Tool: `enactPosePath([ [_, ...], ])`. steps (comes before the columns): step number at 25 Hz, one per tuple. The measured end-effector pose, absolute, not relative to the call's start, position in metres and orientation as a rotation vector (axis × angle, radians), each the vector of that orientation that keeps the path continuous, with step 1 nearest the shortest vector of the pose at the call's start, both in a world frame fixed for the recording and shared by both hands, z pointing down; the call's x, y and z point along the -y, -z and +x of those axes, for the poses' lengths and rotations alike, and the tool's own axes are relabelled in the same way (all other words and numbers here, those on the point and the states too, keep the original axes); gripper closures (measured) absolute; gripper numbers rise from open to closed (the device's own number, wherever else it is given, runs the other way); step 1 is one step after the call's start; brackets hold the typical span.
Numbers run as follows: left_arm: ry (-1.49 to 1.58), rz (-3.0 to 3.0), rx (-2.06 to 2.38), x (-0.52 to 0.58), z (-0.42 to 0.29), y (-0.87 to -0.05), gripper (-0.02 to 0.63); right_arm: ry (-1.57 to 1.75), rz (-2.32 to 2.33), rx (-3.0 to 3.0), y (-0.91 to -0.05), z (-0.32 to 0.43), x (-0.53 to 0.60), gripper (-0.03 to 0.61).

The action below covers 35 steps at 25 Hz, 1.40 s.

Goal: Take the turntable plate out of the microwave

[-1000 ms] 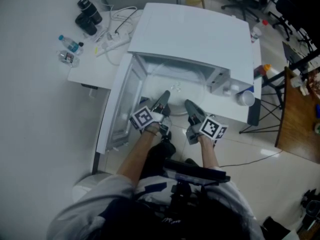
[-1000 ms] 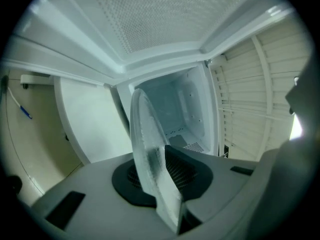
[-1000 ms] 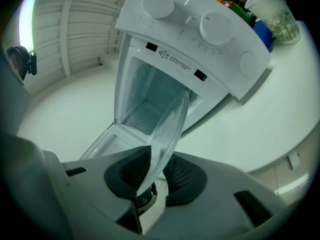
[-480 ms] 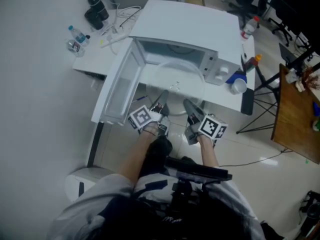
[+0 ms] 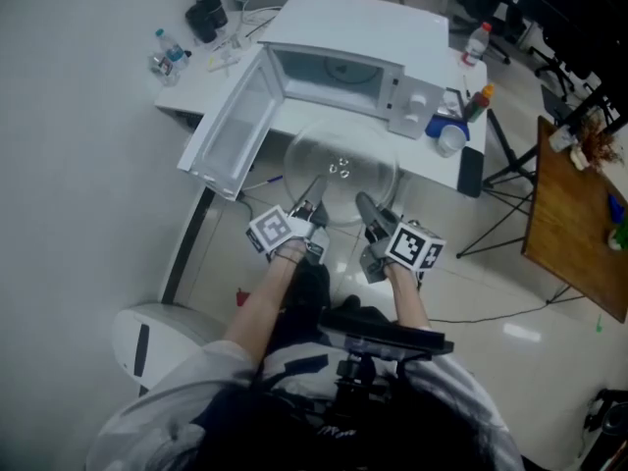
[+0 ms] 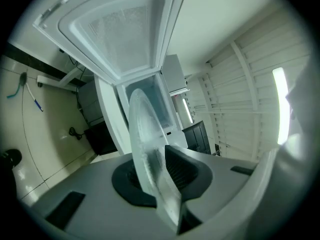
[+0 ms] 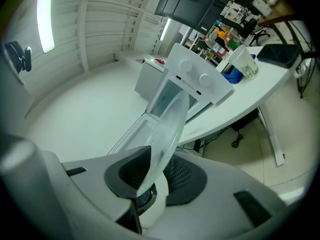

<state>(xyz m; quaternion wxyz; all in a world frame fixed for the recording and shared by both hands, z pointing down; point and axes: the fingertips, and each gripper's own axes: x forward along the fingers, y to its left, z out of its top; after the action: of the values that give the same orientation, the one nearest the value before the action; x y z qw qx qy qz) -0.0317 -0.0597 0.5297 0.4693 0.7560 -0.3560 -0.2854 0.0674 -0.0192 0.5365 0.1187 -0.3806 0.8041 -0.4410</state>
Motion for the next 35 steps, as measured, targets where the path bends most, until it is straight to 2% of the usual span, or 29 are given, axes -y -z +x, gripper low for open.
enactPosePath([
  [10, 0.686, 1.805, 0.950, 0.017, -0.054, -0.523, 0.568, 1.259, -1.051, -2.394, -0.519, 0.049, -0.018, 0.491],
  [24, 0.680, 1.804, 0.919, 0.028, -0.090, -0.518, 0.569, 1.207, -1.081, -2.388, -0.514, 0.012, -0.009, 0.488],
  [35, 0.666, 1.840, 0.859, 0.046, -0.085, -0.511, 0.569, 1.181, -1.138, -2.339, -0.510, 0.014, 0.003, 0.488],
])
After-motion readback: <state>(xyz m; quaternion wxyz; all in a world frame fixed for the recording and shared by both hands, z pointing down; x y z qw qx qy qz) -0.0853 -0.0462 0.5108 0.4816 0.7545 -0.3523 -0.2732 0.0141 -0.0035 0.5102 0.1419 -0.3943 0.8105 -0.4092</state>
